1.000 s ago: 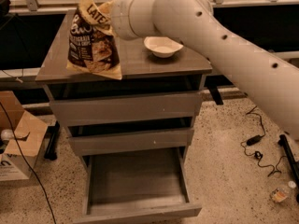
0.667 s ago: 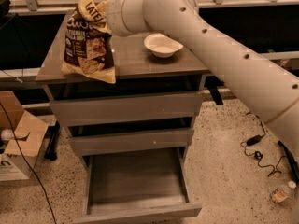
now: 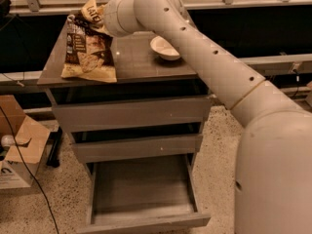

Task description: Pick brown chip bag from bottom drawer and place on counter

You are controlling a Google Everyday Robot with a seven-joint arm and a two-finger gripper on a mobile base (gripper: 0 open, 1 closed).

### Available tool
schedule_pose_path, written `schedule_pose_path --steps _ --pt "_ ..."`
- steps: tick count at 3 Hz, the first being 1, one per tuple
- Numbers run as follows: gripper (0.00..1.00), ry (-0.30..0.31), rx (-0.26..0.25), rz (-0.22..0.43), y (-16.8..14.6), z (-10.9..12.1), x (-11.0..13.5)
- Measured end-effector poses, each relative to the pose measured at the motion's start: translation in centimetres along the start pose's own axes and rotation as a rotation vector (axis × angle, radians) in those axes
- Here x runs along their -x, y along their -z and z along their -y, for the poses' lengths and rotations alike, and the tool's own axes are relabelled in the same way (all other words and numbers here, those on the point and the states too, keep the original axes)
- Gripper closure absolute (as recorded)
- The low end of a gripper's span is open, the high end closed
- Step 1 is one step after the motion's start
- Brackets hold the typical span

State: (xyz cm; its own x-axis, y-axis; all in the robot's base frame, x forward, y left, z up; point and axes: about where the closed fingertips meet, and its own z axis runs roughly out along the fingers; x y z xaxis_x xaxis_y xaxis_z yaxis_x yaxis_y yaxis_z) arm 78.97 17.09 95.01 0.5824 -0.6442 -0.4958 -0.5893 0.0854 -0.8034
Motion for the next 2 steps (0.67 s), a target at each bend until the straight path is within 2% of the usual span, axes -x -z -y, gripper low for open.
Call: schedule_pose_path --steps 1,2 --pt "0.34 0.0 0.024 -0.01 -3.6 0.4 -1.2" --pt "0.03 0.02 0.01 -0.032 -6.2 2.4 -1.6"
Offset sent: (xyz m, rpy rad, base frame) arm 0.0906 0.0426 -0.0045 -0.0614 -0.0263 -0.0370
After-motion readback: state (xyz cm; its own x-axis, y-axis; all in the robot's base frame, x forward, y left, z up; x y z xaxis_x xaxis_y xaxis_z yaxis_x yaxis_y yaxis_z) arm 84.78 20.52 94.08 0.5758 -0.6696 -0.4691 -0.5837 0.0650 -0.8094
